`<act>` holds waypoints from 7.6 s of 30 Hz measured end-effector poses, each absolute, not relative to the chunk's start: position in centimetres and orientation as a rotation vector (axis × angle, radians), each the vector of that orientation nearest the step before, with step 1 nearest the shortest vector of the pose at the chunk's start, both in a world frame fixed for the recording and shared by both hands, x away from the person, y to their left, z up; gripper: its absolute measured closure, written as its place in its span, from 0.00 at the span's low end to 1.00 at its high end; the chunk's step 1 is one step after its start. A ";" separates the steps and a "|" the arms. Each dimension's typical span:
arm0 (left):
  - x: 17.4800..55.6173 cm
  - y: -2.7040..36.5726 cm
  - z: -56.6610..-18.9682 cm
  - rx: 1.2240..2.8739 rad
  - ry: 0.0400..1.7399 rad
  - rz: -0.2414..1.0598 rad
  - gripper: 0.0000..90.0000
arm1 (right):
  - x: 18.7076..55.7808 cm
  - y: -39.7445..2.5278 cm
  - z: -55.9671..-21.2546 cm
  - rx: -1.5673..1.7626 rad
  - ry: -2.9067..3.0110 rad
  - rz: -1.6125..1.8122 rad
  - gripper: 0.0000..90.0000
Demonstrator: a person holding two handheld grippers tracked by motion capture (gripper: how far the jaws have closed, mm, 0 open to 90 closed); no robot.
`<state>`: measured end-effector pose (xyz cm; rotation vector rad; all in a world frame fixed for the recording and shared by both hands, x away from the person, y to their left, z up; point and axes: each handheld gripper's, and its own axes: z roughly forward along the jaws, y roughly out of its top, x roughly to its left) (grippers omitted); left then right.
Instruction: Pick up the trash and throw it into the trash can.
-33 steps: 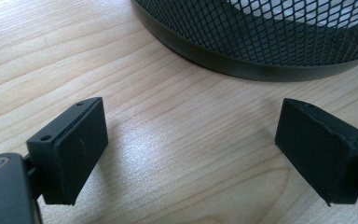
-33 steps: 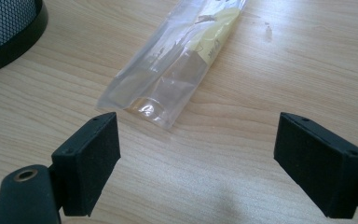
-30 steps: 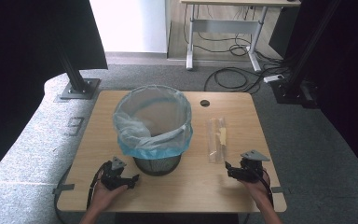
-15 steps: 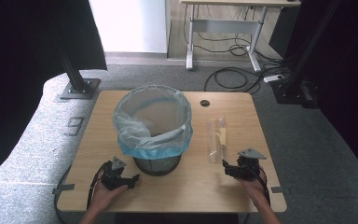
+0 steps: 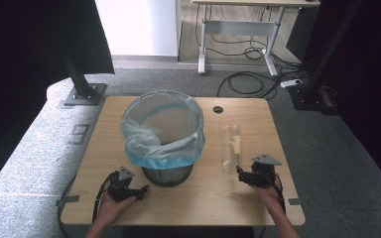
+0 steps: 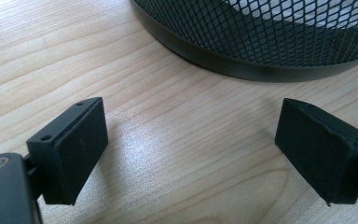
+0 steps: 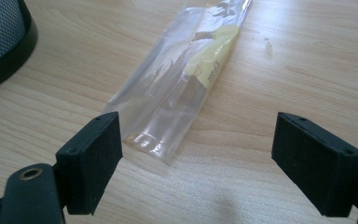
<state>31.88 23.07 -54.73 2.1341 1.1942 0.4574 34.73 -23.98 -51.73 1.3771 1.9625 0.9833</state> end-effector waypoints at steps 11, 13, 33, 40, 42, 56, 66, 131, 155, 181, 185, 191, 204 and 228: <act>31.9 23.1 -54.7 2.134 1.194 0.457 0.10 | 35.4 -23.2 -52.0 1.366 1.966 0.988 0.18; 31.9 23.1 -54.7 2.134 1.194 0.457 0.10 | 35.6 -23.1 -52.0 1.366 1.959 0.991 0.18; 31.8 23.0 -54.7 2.131 1.192 0.453 0.11 | 36.6 -22.2 -52.3 1.351 1.950 1.017 0.20; 31.8 23.0 -54.7 2.131 1.192 0.453 0.11 | 36.8 -21.8 -52.3 1.345 1.960 1.026 0.20; 31.8 23.0 -54.7 2.131 1.192 0.453 0.11 | 37.0 -21.5 -52.4 1.339 1.964 1.025 0.20; 31.8 23.0 -54.7 2.131 1.192 0.453 0.11 | 37.6 -20.6 -52.3 1.327 1.978 1.033 0.20; 31.8 23.0 -54.7 2.131 1.192 0.453 0.11 | 37.8 -20.3 -52.5 1.333 1.984 1.024 0.20; 31.9 23.0 -54.7 2.132 1.194 0.452 0.11 | 40.2 -17.9 -53.6 1.350 2.018 0.964 0.26; 31.9 23.0 -54.7 2.132 1.194 0.452 0.11 | 41.1 -17.3 -54.1 1.347 2.047 0.950 0.29; 31.8 23.0 -54.7 2.132 1.193 0.453 0.11 | 42.9 -19.9 -54.7 1.505 2.007 0.875 0.82; 31.9 23.0 -54.7 2.132 1.194 0.453 0.11 | 42.9 -20.2 -54.4 1.511 2.016 0.895 0.96; 31.9 23.0 -54.7 2.132 1.193 0.453 0.11 | 42.8 -20.4 -53.8 1.500 1.997 0.962 0.98; 31.9 23.0 -54.7 2.133 1.193 0.452 0.11 | 42.0 -20.3 -50.9 1.444 1.945 1.192 0.99; 31.9 23.0 -54.7 2.132 1.194 0.452 0.11 | 39.1 -21.8 -43.0 1.321 1.755 1.549 0.99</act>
